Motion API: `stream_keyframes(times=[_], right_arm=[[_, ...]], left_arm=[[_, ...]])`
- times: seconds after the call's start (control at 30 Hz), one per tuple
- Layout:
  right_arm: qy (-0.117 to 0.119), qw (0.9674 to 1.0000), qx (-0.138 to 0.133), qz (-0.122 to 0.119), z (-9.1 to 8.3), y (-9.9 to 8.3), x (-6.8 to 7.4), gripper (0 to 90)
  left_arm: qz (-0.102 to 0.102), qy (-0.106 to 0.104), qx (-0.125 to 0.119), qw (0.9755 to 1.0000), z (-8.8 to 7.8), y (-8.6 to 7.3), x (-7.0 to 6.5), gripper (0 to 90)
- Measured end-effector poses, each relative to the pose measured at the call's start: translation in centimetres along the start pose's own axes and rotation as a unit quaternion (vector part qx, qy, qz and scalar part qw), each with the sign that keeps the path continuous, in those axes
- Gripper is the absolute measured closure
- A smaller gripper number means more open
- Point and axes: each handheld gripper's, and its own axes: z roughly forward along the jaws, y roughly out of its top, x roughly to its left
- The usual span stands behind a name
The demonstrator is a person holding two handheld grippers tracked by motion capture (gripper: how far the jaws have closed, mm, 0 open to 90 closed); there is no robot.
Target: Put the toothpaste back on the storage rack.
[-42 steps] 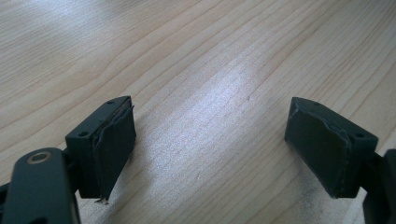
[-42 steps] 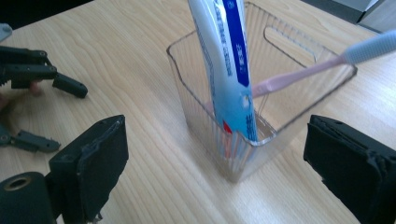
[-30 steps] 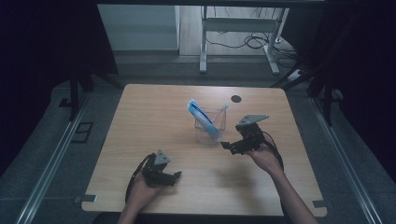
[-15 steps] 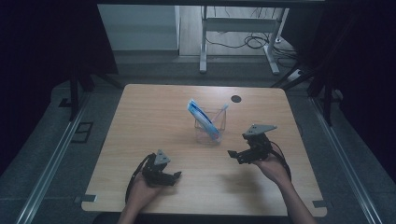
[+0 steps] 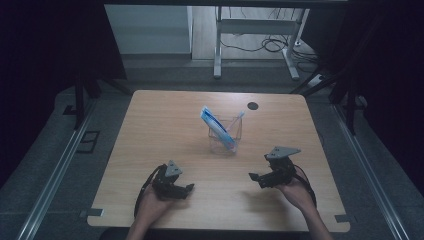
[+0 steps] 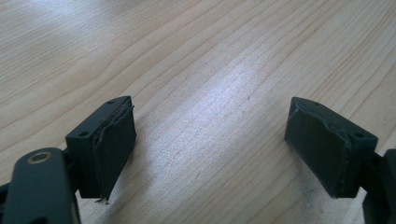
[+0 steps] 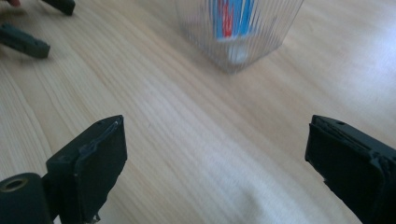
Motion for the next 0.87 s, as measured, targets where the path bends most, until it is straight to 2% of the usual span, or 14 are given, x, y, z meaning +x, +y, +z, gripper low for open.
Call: stream_keyframes(times=[0.33, 0.67, 0.87], right_arm=[[-0.005, 0.9998, 0.013, 0.015, 1.3, -3.4, 0.3, 5.9], [-0.01, 0.9995, 0.026, 0.012, 2.4, -5.1, 0.7, 4.5], [-0.019, 0.9994, 0.027, 0.009, 2.3, -5.2, 0.9, 4.7]], left_arm=[[-0.002, 0.0, -0.001, 1.0, 0.0, 0.0, 0.0, 16.5], [-0.001, 0.0, -0.001, 1.0, 0.0, 0.0, 0.0, 16.5], [-0.001, 0.0, -0.001, 1.0, 0.0, 0.0, 0.0, 16.5]])
